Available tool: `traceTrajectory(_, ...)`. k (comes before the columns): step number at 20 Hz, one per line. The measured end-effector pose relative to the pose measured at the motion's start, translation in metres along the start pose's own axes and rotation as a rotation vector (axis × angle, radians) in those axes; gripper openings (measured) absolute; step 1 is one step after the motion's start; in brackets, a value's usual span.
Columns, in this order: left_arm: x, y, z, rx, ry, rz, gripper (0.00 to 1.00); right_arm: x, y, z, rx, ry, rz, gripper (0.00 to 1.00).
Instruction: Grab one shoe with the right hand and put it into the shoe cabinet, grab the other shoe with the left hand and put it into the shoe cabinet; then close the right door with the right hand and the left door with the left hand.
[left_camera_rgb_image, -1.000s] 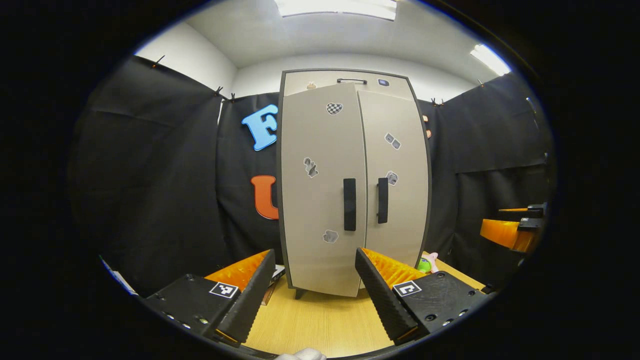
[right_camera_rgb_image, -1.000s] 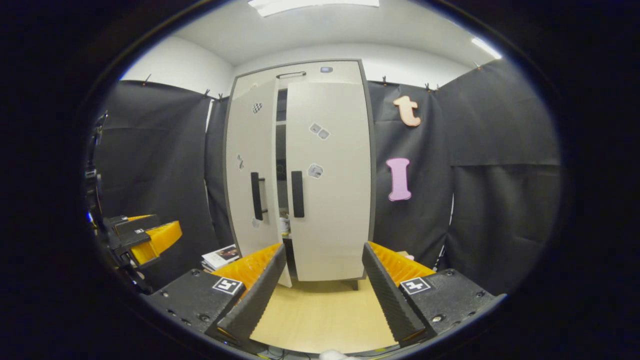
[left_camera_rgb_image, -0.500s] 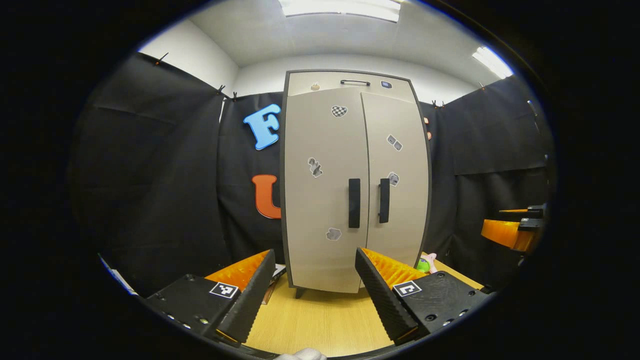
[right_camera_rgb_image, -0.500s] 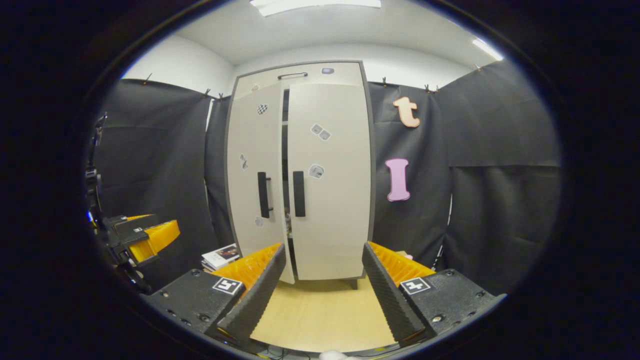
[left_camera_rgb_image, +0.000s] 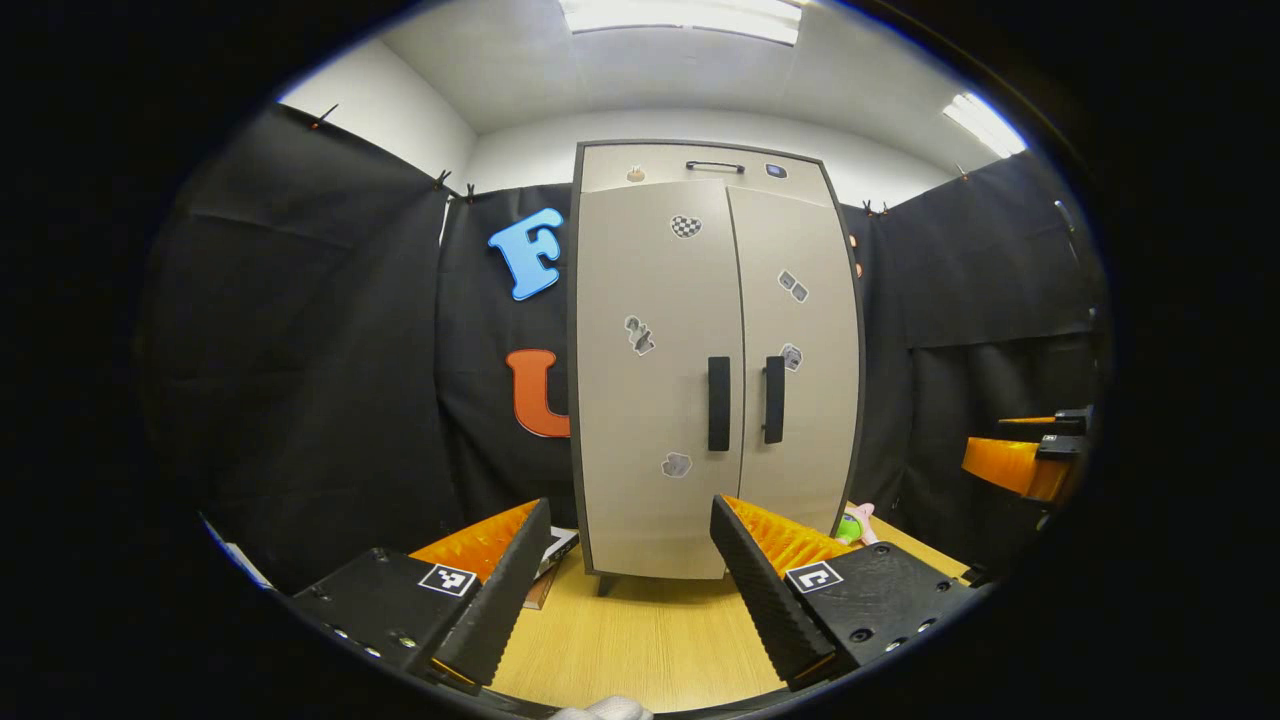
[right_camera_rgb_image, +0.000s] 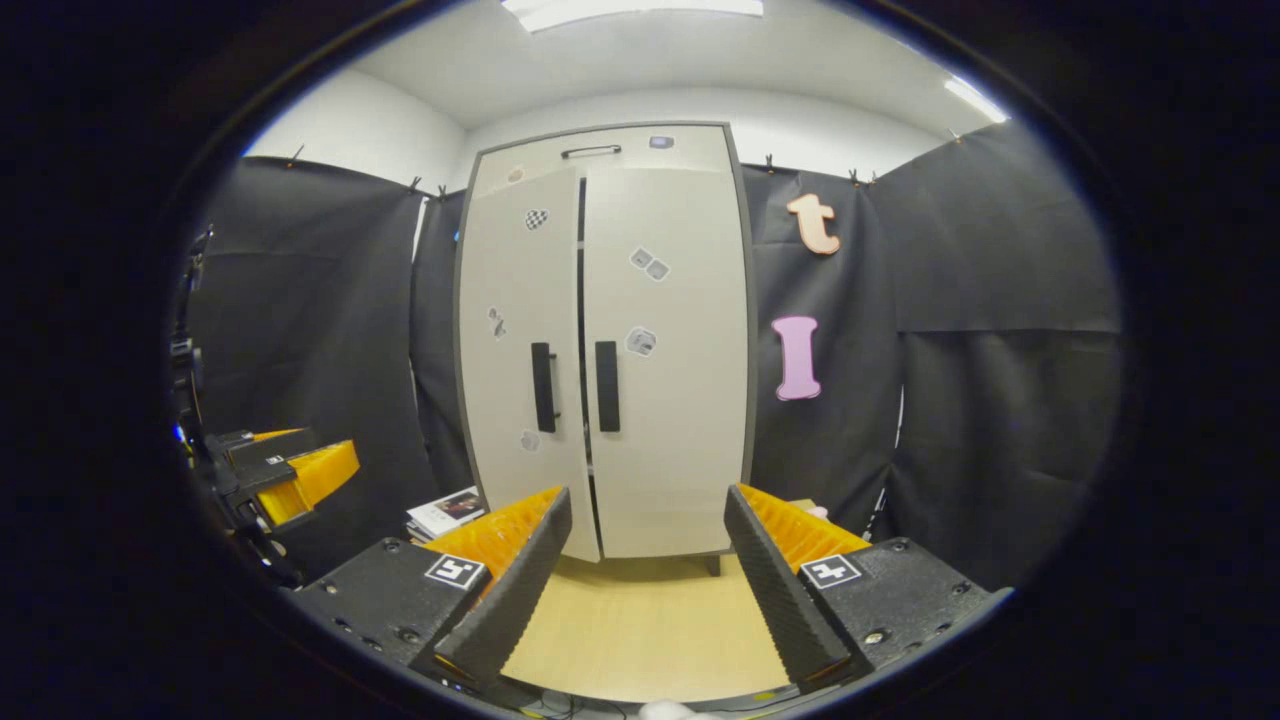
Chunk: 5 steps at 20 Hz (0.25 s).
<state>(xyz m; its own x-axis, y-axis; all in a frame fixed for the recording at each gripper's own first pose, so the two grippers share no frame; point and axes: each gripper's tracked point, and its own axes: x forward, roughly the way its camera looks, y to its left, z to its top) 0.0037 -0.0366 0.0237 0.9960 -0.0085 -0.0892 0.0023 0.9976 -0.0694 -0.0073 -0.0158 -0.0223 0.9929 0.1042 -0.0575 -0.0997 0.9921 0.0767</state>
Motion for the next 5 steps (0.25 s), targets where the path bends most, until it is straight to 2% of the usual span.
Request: traceTrajectory(5, -0.0021, 0.0021, 0.0012, -0.009, -0.006, -0.014, 0.96, -0.0009, 0.0037, 0.0010, 0.003, -0.006, -0.012, 0.99)
